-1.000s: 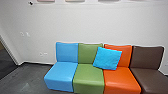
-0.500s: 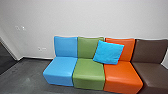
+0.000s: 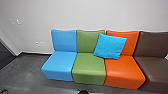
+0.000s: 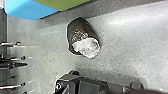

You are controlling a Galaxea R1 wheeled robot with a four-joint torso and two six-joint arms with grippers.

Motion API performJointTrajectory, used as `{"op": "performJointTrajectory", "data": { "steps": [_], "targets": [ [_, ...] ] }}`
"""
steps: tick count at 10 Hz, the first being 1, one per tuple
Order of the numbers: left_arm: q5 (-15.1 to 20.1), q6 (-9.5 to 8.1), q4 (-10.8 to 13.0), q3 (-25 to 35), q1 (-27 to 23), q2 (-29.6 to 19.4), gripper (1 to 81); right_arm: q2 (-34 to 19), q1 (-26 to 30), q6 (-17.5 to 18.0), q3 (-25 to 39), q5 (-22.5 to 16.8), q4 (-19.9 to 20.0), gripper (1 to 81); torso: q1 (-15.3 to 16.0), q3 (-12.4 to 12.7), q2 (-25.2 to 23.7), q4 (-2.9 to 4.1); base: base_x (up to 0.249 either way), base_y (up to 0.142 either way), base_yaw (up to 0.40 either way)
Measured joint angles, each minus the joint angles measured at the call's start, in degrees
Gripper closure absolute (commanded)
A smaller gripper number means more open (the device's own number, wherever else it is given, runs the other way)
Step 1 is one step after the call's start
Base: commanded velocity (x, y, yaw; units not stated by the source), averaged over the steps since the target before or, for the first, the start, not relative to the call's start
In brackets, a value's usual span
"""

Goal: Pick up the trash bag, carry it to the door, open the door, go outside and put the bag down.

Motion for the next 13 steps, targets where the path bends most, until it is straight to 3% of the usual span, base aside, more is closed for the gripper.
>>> {"op": "performJointTrajectory", "data": {
  "steps": [4,9,13],
  "targets": [
    [0.84,0.0,0.0,-5.17,-0.83,3.91,1.0,-0.29,0.69,0.0,-0.91,-1.63,0.61,1.0,5.16,-0.59,-8.28,0.0,0.0,0.0,0.0],
    [2.38,0.0,-0.02,-6.28,-1.22,5.29,1.0,0.98,1.3,0.02,-0.98,-2.01,1.46,1.0,11.76,-0.7,-18.91,0.0,0.0,0.0,0.0],
    [2.54,0.0,-0.09,-6.25,-1.35,5.95,1.0,1.16,3.04,0.0,-1.37,-2.35,3.84,1.0,16.81,-5.05,-27.01,0.0,0.0,0.0,0.0]
  ]
}}
